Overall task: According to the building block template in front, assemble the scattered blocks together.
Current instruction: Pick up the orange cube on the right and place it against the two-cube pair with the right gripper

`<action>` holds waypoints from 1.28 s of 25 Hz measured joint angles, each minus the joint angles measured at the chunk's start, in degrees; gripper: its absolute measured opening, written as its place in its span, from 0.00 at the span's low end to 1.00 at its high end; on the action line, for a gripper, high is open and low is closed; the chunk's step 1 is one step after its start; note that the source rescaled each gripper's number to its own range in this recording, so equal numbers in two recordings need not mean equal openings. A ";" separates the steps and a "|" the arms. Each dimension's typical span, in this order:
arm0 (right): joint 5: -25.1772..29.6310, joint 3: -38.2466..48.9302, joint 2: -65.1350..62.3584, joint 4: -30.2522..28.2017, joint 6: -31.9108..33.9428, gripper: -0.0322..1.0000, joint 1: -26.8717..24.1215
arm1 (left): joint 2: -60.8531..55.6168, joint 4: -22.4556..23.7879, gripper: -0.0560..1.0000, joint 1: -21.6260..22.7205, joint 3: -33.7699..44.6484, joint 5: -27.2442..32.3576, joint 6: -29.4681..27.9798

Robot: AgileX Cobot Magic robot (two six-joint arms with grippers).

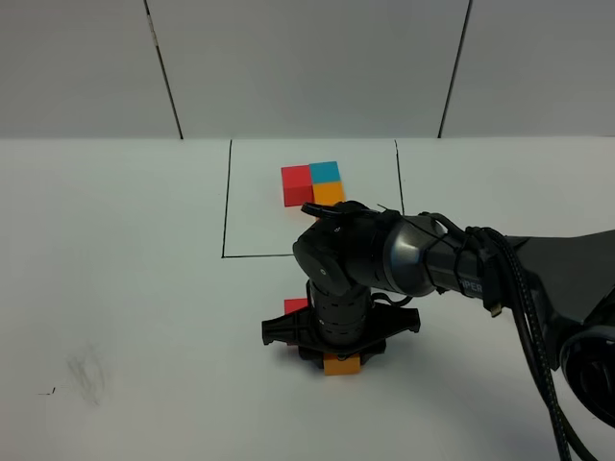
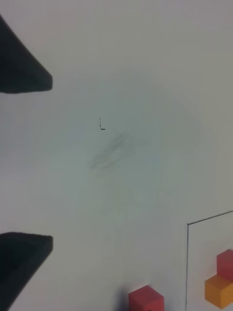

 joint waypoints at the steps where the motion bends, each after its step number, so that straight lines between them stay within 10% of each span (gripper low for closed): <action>1: 0.00 0.00 0.00 0.00 -0.06 0.05 0.00 | 0.00 0.00 0.97 0.00 0.00 0.00 0.00; 32: 0.87 -0.24 0.00 1.19 -4.52 0.05 0.00 | 0.00 0.00 0.97 0.00 0.00 0.00 0.00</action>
